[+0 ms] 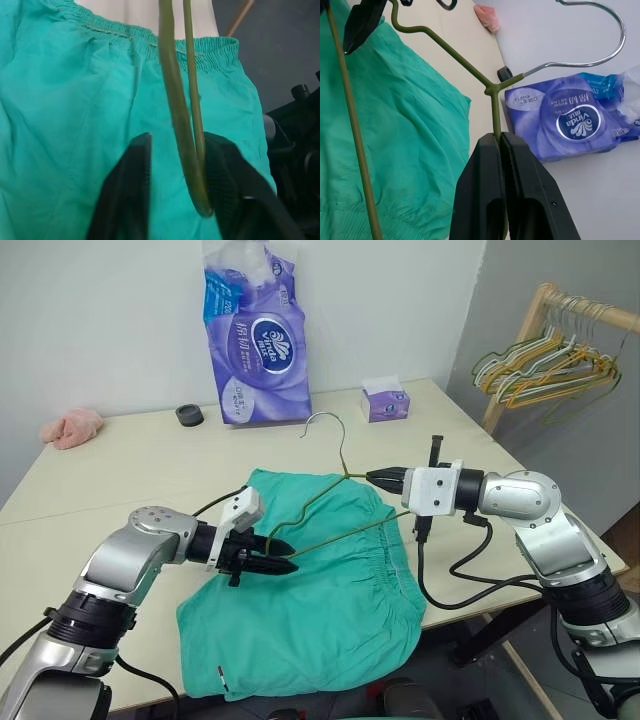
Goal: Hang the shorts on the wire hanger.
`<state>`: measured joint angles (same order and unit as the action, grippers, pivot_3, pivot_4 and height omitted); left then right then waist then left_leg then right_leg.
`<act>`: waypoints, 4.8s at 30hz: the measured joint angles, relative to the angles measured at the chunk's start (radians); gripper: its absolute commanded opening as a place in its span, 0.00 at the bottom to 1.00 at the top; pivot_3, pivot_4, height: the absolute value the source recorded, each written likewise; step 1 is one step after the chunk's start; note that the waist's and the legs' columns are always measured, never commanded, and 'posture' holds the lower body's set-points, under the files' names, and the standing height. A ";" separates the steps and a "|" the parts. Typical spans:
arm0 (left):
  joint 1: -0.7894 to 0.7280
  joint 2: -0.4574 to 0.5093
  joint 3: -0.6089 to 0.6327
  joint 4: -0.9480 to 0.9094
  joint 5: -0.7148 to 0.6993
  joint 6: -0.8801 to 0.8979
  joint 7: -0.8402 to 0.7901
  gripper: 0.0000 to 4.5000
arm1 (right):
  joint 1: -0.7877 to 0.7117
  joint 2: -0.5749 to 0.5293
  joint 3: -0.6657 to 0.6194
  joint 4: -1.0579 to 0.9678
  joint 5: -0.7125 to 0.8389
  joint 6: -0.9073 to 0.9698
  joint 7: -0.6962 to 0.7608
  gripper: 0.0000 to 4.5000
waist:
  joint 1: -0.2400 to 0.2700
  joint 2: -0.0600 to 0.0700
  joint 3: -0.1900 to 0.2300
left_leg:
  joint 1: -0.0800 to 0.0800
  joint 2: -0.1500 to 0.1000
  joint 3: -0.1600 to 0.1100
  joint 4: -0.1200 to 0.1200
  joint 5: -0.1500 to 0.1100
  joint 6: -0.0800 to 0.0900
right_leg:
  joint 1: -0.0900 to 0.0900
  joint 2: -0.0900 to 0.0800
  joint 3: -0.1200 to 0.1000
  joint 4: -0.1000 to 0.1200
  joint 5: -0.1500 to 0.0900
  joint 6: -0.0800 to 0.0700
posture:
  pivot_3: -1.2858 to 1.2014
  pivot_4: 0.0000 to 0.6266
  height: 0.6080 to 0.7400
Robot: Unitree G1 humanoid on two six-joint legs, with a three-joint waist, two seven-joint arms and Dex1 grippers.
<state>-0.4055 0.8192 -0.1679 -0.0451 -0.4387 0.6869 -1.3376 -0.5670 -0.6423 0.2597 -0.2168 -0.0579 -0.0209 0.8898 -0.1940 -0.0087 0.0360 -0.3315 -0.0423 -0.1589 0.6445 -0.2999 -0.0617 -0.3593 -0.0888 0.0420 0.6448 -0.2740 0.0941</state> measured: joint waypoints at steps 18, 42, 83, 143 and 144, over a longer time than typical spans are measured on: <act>0.021 -0.040 0.004 0.006 0.007 -0.002 0.061 0.00 | 0.050 -0.034 -0.007 -0.093 0.030 0.032 0.075 0.31 | 0.001 0.000 0.000 | 0.000 0.000 0.000 0.000 0.000 0.000 | 0.000 0.000 0.000 0.000 0.000 0.000 | 0.43 0.00 1.00; 0.004 -0.022 -0.063 0.015 0.228 -0.330 0.078 0.00 | 0.100 -0.316 0.049 -0.179 0.121 0.584 0.211 0.86 | 0.001 0.000 0.002 | 0.000 0.000 0.005 0.000 -0.001 0.000 | 0.000 0.000 0.000 -0.001 -0.001 0.002 | 0.43 0.00 1.00; -0.006 -0.094 0.212 0.220 0.061 -0.172 0.230 0.46 | 0.443 -0.265 -0.270 -0.192 0.357 0.952 0.190 0.00 | 0.025 -0.001 0.002 | -0.001 0.000 0.000 0.001 -0.001 0.000 | 0.000 -0.001 -0.001 0.000 -0.001 0.001 | 0.42 0.00 1.00; 0.021 -0.090 0.163 0.093 0.004 -0.109 0.206 0.50 | 0.235 -0.019 -0.252 -0.005 0.749 1.461 -0.107 0.00 | 0.028 -0.002 0.004 | -0.001 0.001 0.004 0.001 -0.001 0.000 | -0.001 0.000 0.000 0.000 -0.001 0.002 | 0.44 0.00 1.00; 0.007 -0.106 0.178 0.113 0.004 -0.111 0.233 0.54 | 0.233 -0.015 -0.247 -0.030 0.749 1.450 -0.112 0.00 | 0.028 -0.002 0.004 | -0.001 0.001 0.003 0.001 -0.001 0.000 | -0.001 0.000 0.000 0.000 -0.001 0.002 | 0.44 0.00 1.00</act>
<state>-0.3984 0.7129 0.0104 0.0678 -0.4346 0.5763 -1.1049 -0.3339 -0.6577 0.0128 -0.2469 0.6913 1.4292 0.7782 -0.1657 -0.0107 0.0400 -0.3325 -0.0414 -0.1560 0.6453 -0.3013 -0.0618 -0.3600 -0.0889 0.0423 0.6447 -0.2751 0.0957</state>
